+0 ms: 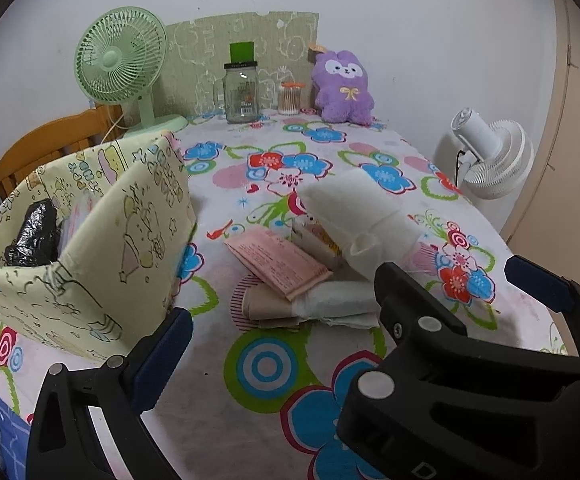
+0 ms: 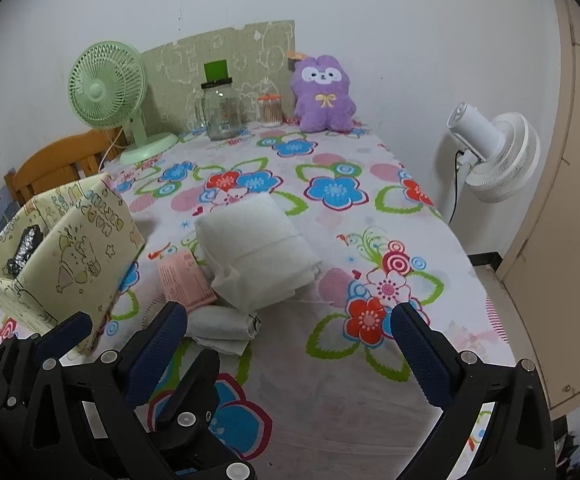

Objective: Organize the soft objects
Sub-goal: 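Withdraw both tools from the box toward the white cloths and pink packet, then grasp the white cloth with the right tool while the left tool grasps the pink packet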

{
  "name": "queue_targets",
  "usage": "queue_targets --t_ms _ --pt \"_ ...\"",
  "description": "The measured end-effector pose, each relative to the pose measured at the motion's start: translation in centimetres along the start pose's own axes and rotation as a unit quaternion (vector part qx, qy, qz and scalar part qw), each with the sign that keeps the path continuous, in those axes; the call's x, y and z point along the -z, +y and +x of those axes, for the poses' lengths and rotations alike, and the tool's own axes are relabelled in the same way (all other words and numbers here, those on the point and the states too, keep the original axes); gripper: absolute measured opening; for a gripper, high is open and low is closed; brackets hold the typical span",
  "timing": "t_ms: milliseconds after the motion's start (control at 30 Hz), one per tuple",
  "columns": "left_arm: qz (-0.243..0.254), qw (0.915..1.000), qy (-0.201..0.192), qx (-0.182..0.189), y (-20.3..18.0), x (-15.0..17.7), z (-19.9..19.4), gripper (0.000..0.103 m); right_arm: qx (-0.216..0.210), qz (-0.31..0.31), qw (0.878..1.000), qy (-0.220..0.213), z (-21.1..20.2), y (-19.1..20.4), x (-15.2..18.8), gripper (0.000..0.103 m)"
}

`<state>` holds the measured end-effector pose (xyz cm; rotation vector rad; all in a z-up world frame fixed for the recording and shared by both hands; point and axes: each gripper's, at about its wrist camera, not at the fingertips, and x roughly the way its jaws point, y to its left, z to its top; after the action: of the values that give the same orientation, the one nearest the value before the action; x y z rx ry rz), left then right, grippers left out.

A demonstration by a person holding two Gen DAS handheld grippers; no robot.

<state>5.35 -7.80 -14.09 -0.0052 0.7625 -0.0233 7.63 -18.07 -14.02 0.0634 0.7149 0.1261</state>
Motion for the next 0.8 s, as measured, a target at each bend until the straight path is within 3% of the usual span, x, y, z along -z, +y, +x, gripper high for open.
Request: queue_targets --t_ms 267,800 --pt "-0.004 0.9999 0.009 0.004 0.1 -0.5 1.3 0.102 -0.013 -0.013 1.0 0.002 1.5 0.0 -0.6 0.103" --pt "-0.015 0.9994 0.015 -0.026 -0.2 -2.6 3.8 0.101 -0.056 -0.073 0.996 0.004 4.9 0.1 -3.3 0.097"
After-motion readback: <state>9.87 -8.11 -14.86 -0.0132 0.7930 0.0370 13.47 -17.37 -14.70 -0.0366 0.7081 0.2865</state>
